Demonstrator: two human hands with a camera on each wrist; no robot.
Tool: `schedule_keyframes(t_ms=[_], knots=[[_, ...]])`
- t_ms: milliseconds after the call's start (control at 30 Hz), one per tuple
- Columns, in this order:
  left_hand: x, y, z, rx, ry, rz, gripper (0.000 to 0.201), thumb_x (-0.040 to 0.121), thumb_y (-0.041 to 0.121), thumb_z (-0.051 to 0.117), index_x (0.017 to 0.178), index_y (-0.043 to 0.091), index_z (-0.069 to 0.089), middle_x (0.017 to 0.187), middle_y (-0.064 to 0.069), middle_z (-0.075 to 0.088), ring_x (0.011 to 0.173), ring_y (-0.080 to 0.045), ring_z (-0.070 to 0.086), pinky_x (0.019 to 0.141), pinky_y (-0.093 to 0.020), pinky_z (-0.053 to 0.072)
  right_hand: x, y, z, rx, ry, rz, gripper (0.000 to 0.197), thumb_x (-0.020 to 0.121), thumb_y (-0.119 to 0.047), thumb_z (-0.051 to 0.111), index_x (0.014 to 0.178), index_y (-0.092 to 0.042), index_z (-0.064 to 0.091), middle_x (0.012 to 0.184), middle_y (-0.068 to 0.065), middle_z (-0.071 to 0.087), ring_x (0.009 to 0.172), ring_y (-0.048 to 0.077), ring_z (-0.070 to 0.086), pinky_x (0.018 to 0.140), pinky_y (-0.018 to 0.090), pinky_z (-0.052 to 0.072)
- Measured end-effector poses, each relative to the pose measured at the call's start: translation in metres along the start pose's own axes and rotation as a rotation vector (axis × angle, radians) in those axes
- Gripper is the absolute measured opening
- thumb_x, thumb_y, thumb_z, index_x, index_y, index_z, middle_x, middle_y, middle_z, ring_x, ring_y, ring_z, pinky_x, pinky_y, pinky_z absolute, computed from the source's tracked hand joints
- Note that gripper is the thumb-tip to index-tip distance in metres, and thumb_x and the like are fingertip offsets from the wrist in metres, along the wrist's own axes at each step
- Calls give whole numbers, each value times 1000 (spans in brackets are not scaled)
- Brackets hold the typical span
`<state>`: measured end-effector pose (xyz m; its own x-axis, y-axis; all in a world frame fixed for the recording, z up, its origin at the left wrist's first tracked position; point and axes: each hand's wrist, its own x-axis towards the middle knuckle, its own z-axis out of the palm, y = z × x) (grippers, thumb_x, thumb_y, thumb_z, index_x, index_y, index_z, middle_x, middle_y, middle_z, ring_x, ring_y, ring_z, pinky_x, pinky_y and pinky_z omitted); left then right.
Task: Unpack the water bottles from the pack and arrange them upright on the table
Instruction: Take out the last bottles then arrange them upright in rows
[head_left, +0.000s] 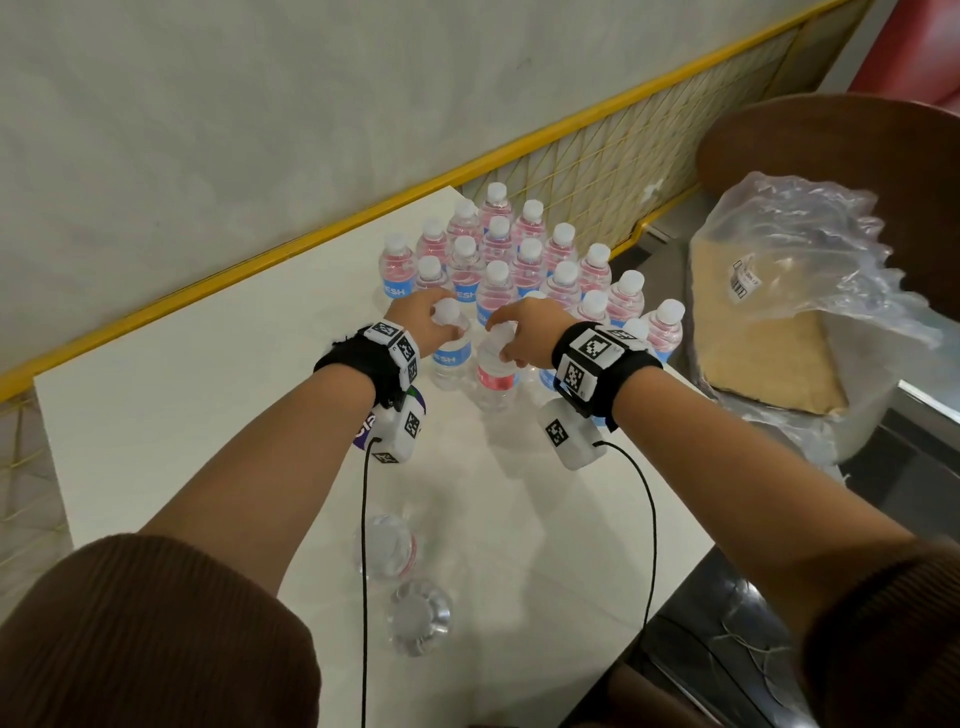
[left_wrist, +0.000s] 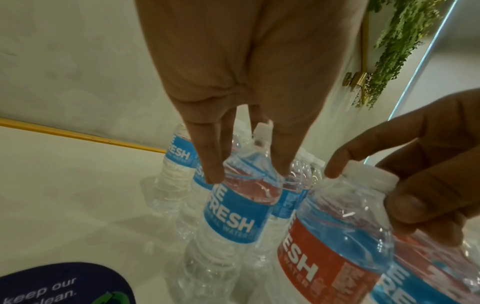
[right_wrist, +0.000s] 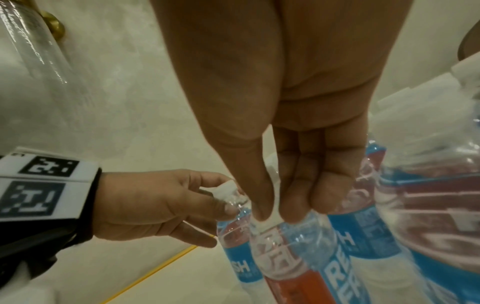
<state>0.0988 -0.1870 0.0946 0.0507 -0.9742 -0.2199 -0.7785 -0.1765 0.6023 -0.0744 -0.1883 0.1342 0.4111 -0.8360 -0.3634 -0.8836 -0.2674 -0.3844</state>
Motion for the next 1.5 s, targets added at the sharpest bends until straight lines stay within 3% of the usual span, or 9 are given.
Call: schedule_keyframes(t_ms=[167,300,400,467,767,967,1167,1333,1500], knots=[[0,-4,-4,1,-18,50,53,87,20,66,137,18,47,137,-7,54,127,-26,50,100,-31,38,6,0,-1,25,20,67,43,86,-20,67,125,-6,57,108,16,67,89,29,69,78,33,54],[1,-6,-3,-6,0,49,51,88,20,66,135,16,48,133,-9,56,123,-27,52,95,-29,40,7,-2,-2,-104,41,126,36,82,-41,69,84,-8,55,84,8,58,86,28,58,61,29,48],[3,-8,-1,-12,-9,52,52,87,21,66,136,18,47,132,-10,56,121,-27,53,90,-28,41,10,-2,-1,-105,5,112,47,83,-27,70,124,-11,54,119,13,58,104,31,61,79,34,51],[4,-9,0,-24,-13,56,51,88,18,65,136,17,46,132,-11,56,119,-29,55,87,-29,43,11,-2,-1,-89,1,78,51,86,-20,66,134,-15,50,130,14,54,108,31,61,86,35,51],[6,-7,3,-33,21,54,53,89,22,64,138,16,45,134,-9,56,124,-26,52,97,-27,39,13,-6,10,47,114,176,44,86,-33,65,118,-4,54,110,15,63,92,29,66,71,31,51],[7,-7,3,-84,-5,-65,54,92,50,50,140,26,43,137,-6,55,117,-29,59,102,-39,47,9,-1,9,149,133,147,46,87,-15,63,131,-10,54,128,16,56,104,32,64,89,38,54],[5,-1,-1,-174,-46,-132,53,94,50,46,141,27,41,141,-4,50,109,-32,62,91,-42,54,6,-5,11,235,156,206,38,86,-21,66,119,-2,60,107,18,68,93,30,68,85,40,56],[4,-2,0,-306,-104,-243,56,92,54,47,142,32,37,139,-7,50,104,-30,62,74,-33,57,3,-4,15,313,185,220,37,86,-22,66,118,-5,60,117,16,61,95,32,66,86,41,56],[6,1,1,-383,-128,-221,51,95,48,44,141,27,40,141,-6,49,115,-33,58,85,-37,54,1,-6,22,410,236,251,46,86,-26,67,125,-5,57,122,18,61,100,33,65,89,43,54]])
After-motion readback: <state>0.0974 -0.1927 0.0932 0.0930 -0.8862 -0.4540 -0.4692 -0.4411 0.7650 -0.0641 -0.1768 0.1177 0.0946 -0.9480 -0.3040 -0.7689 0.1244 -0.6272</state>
